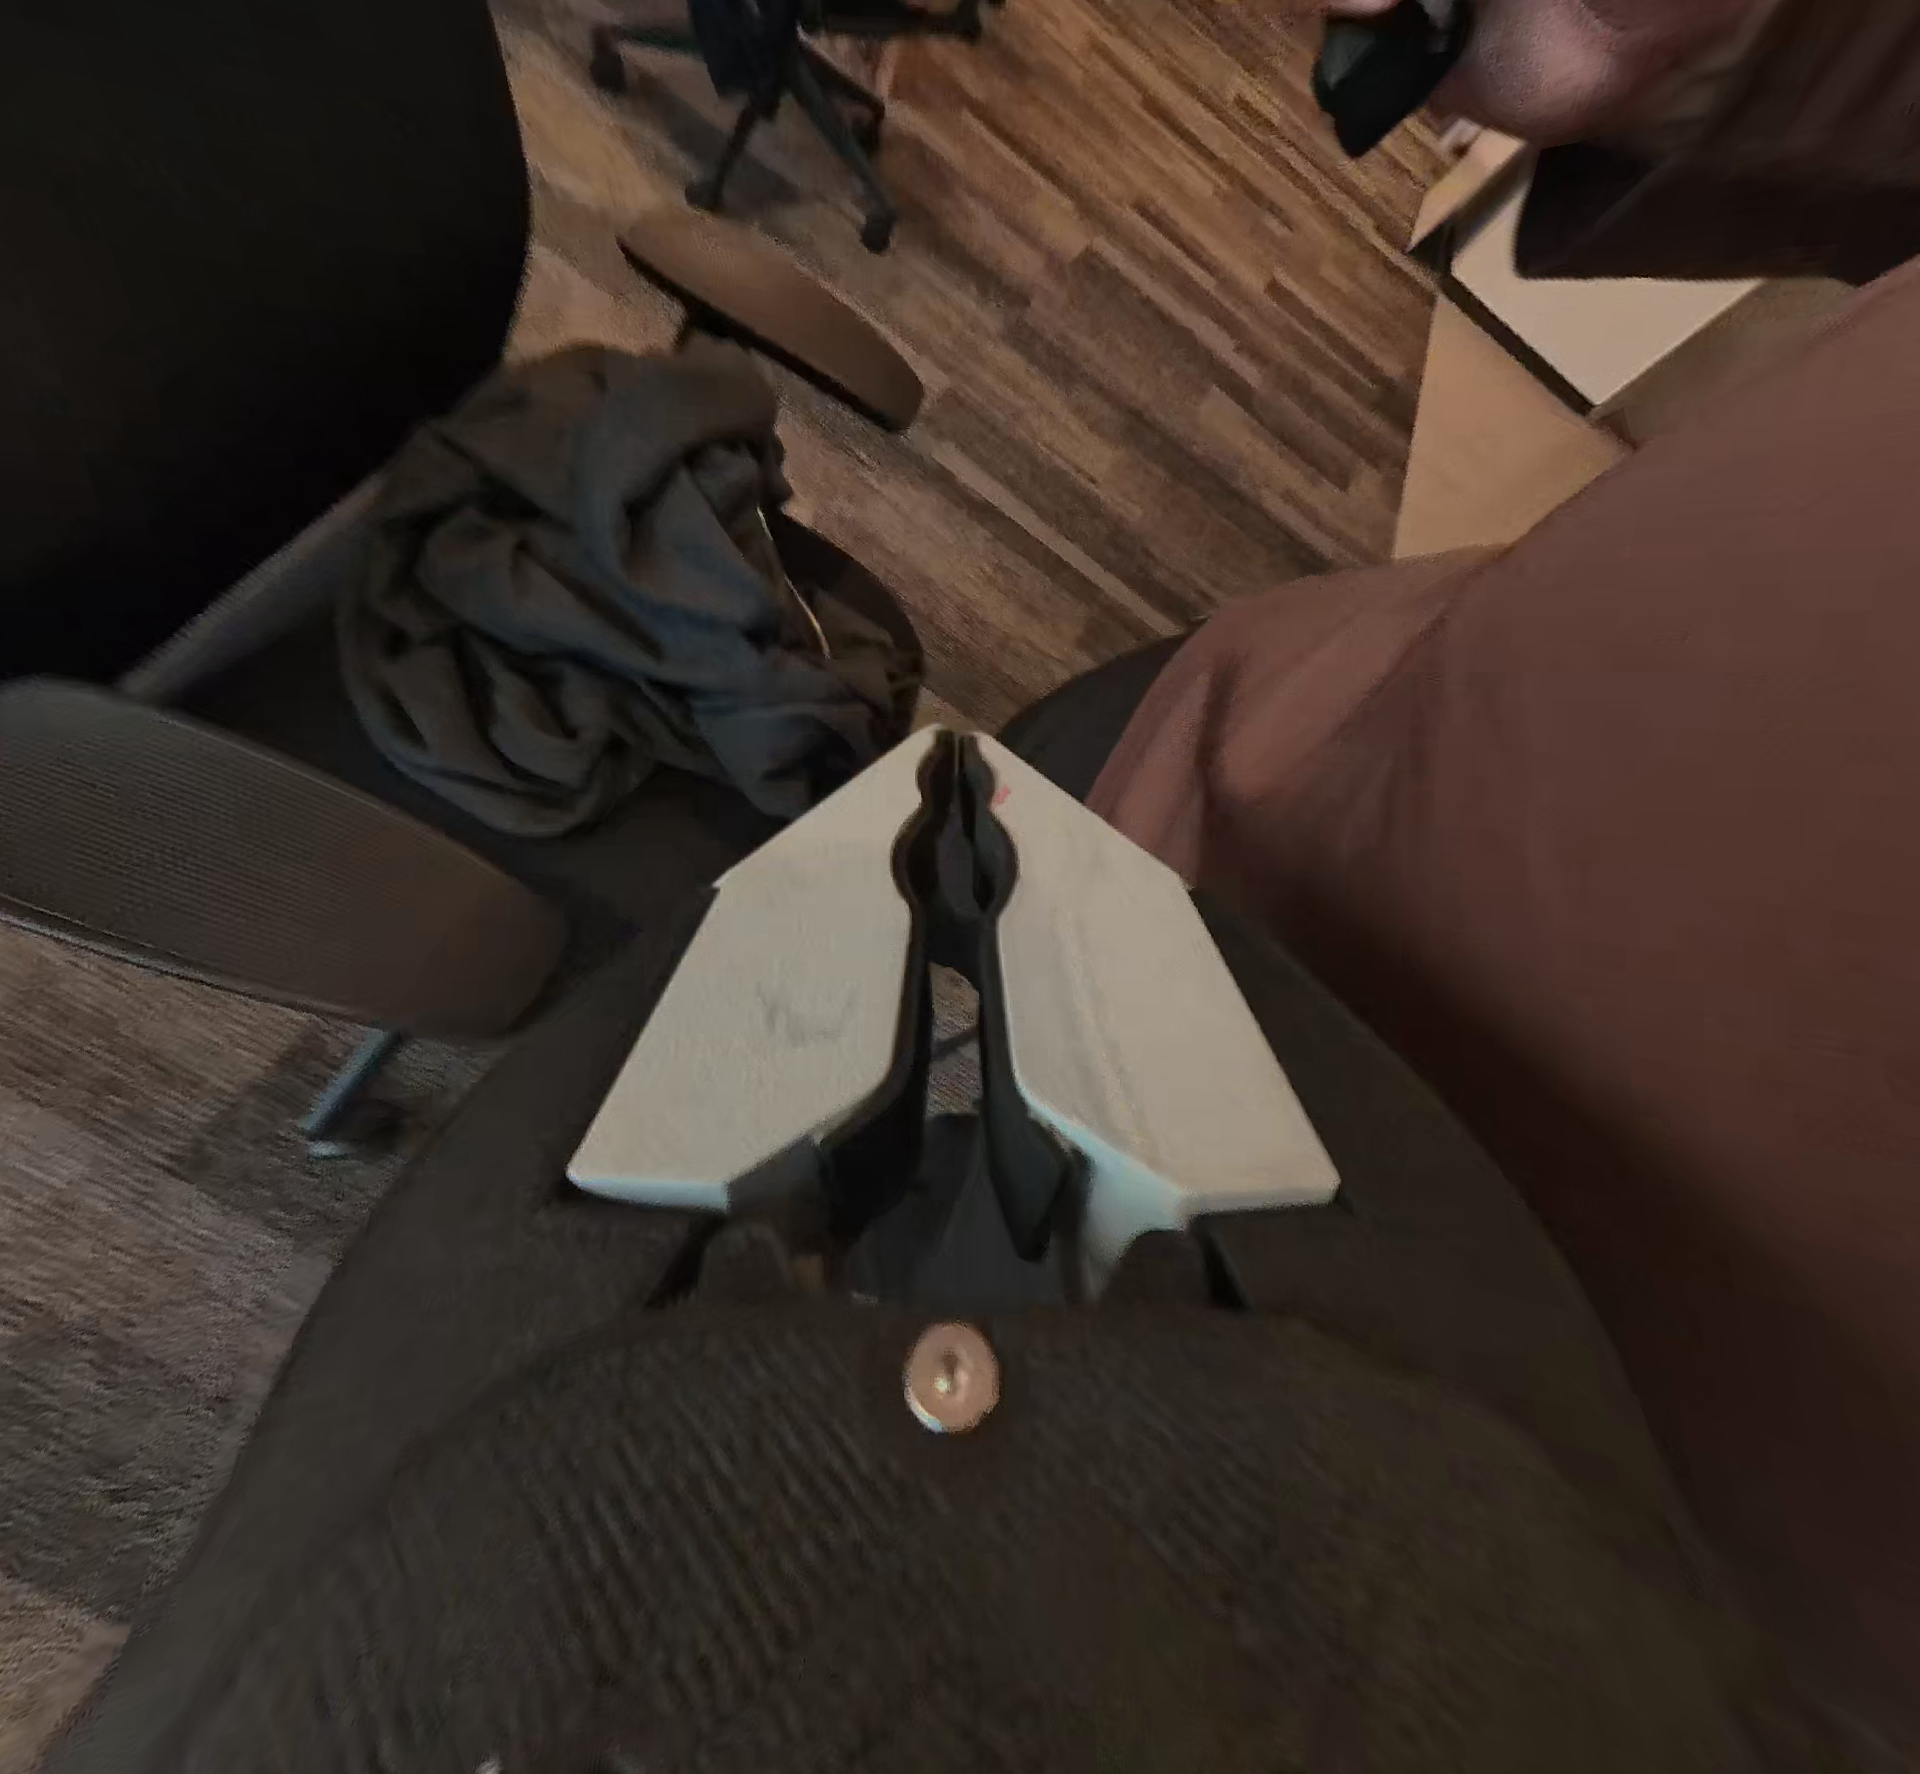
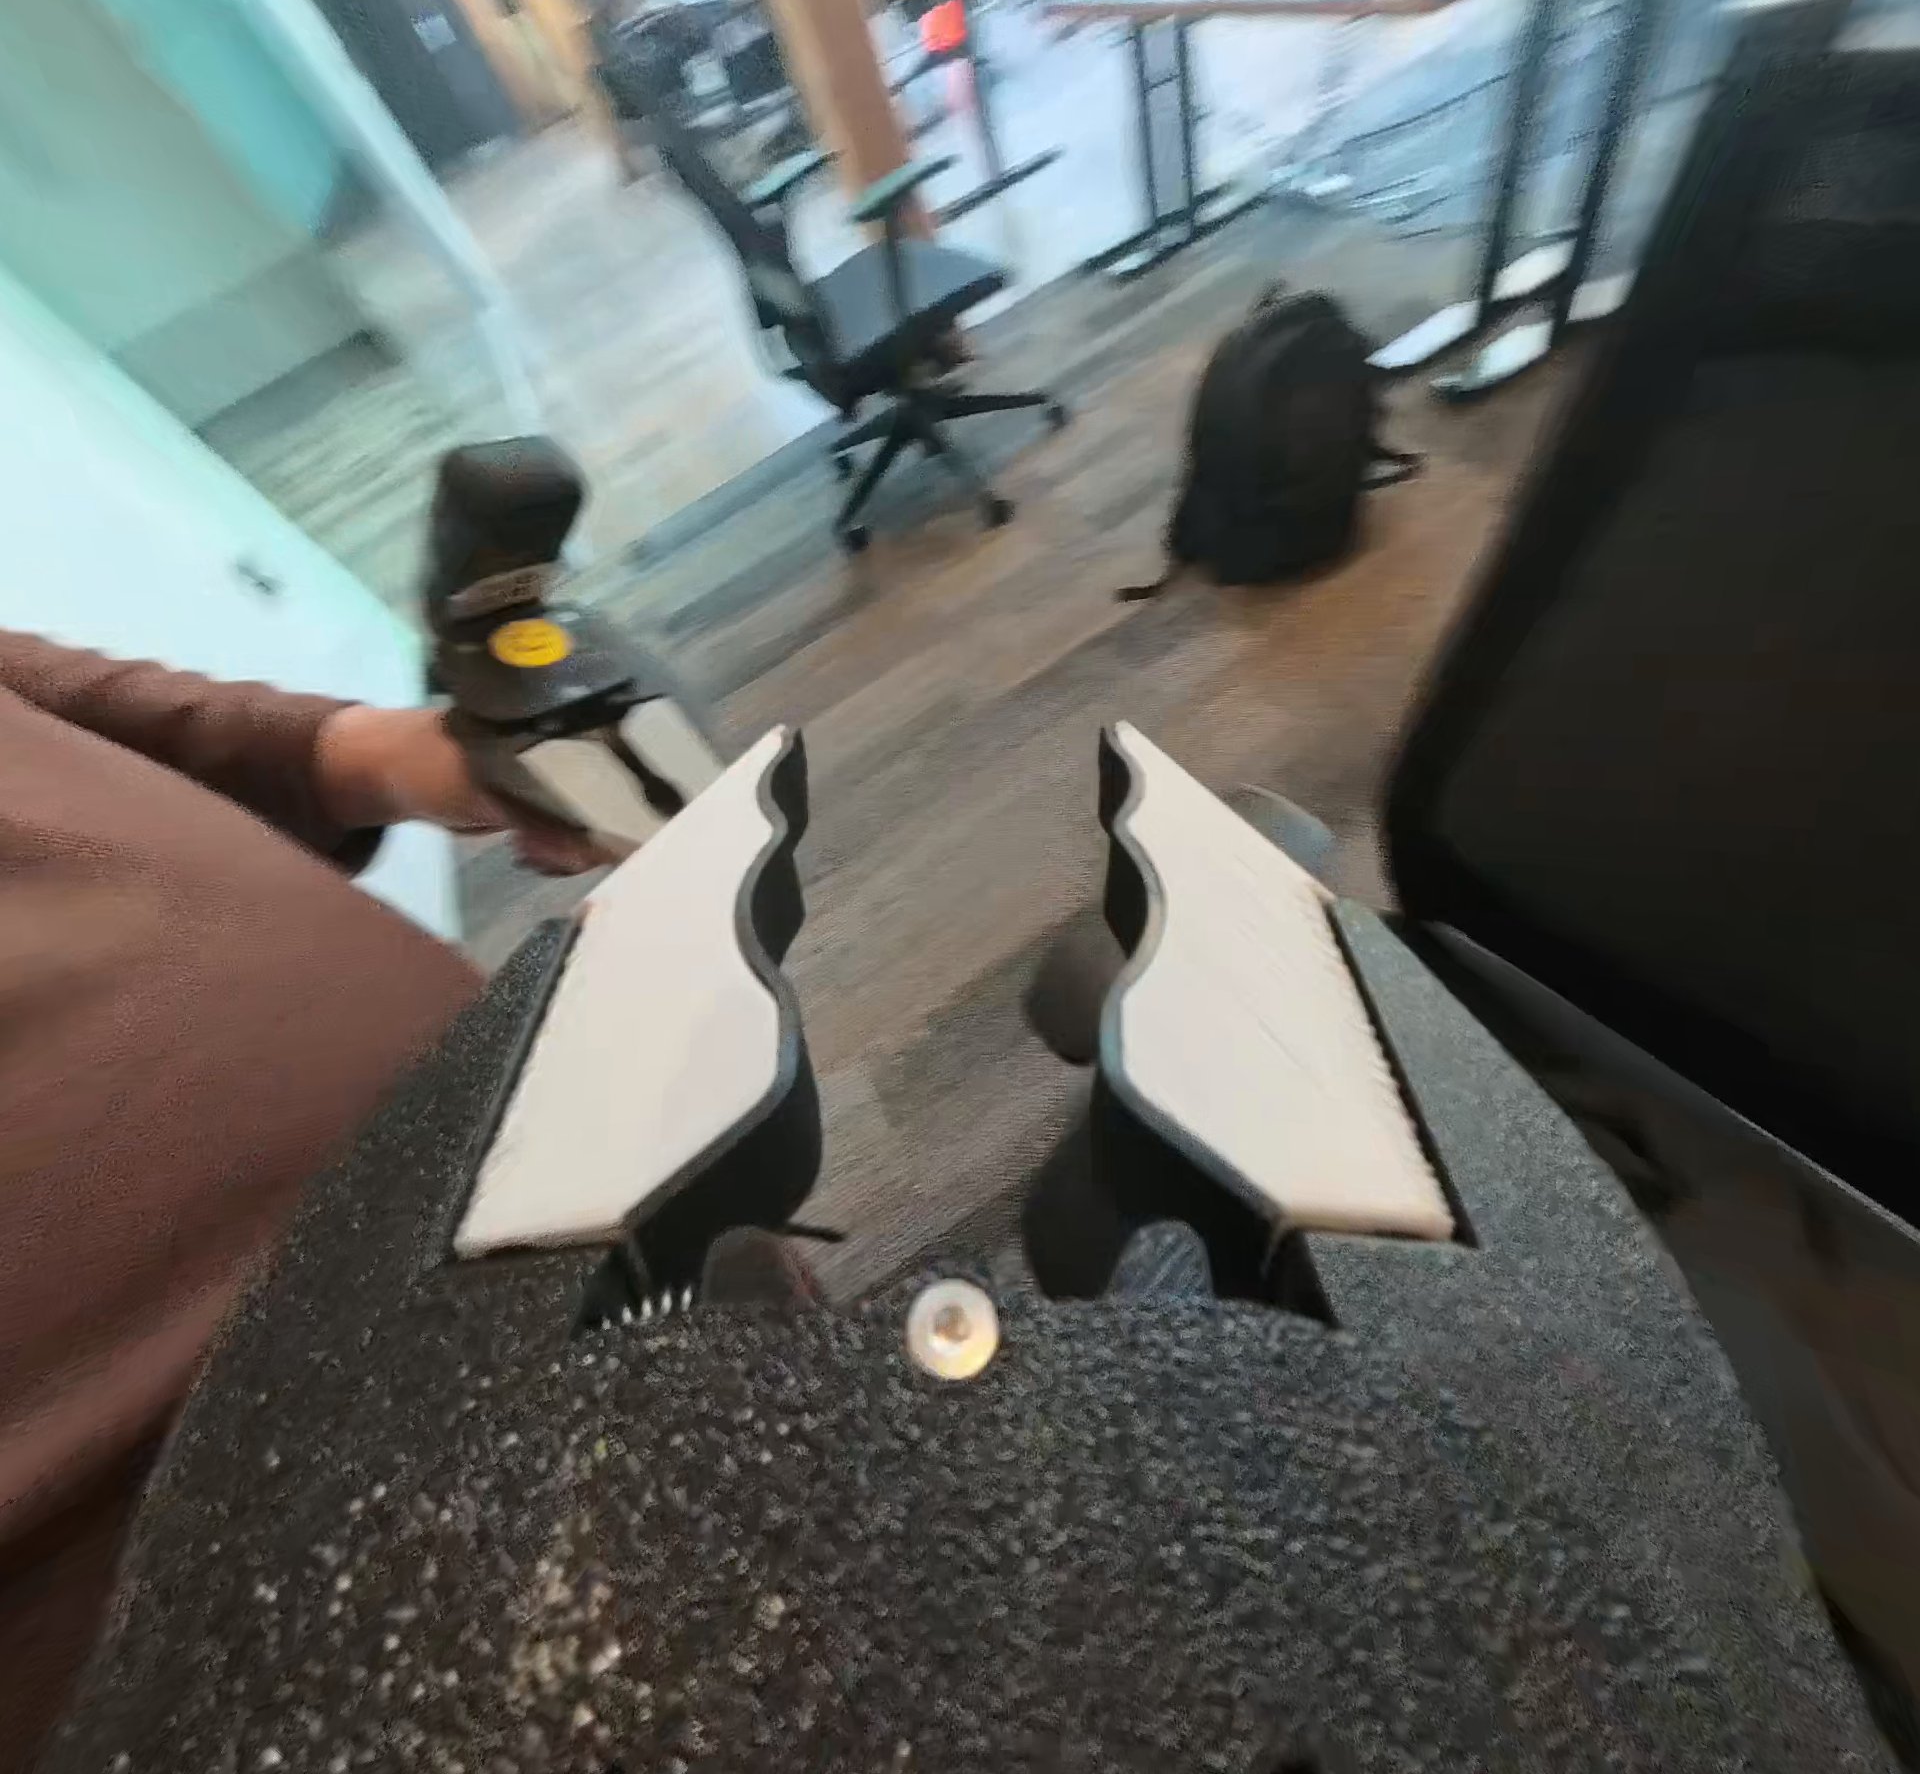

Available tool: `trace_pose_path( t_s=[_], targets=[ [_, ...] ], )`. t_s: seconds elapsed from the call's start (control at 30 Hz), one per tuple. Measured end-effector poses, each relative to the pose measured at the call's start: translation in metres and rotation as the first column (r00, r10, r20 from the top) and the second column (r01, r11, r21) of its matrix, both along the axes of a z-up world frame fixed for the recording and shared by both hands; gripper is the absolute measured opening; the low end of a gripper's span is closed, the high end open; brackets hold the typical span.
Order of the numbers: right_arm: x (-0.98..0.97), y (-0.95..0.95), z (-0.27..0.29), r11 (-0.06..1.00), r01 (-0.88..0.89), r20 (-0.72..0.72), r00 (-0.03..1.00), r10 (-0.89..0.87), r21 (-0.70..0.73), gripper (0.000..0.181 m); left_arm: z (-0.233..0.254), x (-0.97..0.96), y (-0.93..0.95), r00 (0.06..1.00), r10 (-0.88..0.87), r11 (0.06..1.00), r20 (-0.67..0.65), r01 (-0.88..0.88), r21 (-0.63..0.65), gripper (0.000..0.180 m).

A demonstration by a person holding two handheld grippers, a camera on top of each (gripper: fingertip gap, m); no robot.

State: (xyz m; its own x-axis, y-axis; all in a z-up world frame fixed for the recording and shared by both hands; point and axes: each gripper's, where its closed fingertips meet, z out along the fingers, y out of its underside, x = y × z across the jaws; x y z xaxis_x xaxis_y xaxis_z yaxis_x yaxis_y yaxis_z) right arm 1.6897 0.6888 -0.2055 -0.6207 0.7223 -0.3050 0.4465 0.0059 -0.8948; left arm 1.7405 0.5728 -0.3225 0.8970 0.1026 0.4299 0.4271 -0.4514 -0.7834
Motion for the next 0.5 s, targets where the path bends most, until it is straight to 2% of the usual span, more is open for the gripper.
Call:
trace_pose_path(
  t_s=[0.1,0.2,0.27,0.3,0.4,0.43,0.5],
  targets=[
    [0.022,0.074,-0.049,0.96,0.267,-0.037,0.963,-0.265,0.078,0.067,-0.041,0.015,0.007,0.993,0.011,0.999,0.118,-0.005,-0.045,0.003],
    [0.053,0.153,-0.101,0.882,0.437,-0.026,0.898,-0.44,0.178,0.065,-0.087,0.011,0.009,0.985,0.073,0.985,0.154,-0.047,-0.168,0.016],
    [0.07,0.202,-0.13,0.831,0.497,-0.015,0.86,-0.51,0.249,0.065,-0.115,-0.002,0.009,0.981,0.15,0.956,0.121,-0.113,-0.27,0.033],
    [0.076,0.223,-0.143,0.814,0.513,0.001,0.846,-0.534,0.273,0.07,-0.127,-0.009,0.009,0.974,0.196,0.936,0.116,-0.15,-0.318,0.046],
    [0.084,0.277,-0.185,0.774,0.524,0.074,0.81,-0.582,0.355,0.087,-0.147,-0.029,0.018,0.944,0.305,0.892,0.127,-0.236,-0.386,0.065],
    [0.085,0.297,-0.202,0.752,0.523,0.111,0.787,-0.607,0.401,0.093,-0.152,-0.038,0.02,0.937,0.336,0.873,0.099,-0.27,-0.406,0.066],
    [0.087,0.331,-0.234,0.721,0.513,0.182,0.742,-0.645,0.466,0.094,-0.162,-0.055,0.024,0.918,0.396,0.824,0.034,-0.339,-0.455,0.069]
  ],
)
